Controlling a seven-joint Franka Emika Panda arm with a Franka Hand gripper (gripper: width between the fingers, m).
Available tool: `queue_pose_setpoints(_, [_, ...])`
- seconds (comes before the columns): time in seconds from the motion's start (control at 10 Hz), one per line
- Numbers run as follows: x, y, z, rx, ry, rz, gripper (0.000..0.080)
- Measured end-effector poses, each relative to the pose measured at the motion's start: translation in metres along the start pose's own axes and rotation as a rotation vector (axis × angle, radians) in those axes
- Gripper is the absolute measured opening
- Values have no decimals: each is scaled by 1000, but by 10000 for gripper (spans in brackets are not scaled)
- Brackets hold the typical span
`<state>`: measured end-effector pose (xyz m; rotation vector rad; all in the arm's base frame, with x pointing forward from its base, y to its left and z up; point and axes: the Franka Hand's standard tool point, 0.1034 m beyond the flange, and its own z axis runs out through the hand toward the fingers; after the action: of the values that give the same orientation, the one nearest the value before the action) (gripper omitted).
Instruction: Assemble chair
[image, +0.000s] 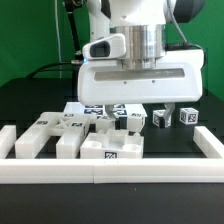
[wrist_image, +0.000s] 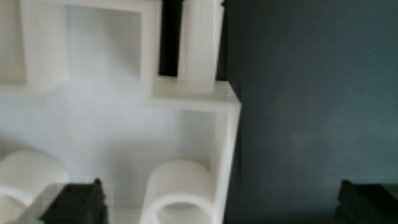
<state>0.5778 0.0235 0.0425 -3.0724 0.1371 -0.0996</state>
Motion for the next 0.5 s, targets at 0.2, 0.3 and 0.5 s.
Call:
queue_pose_setpoints(0.2, [-3,1,14,-1,-5,-2,650])
queue_pose_setpoints(0.3, [-4,1,20,-1,-5,-2,650])
queue_pose_setpoints(0.5, [4,-1,20,1,3,-5,650])
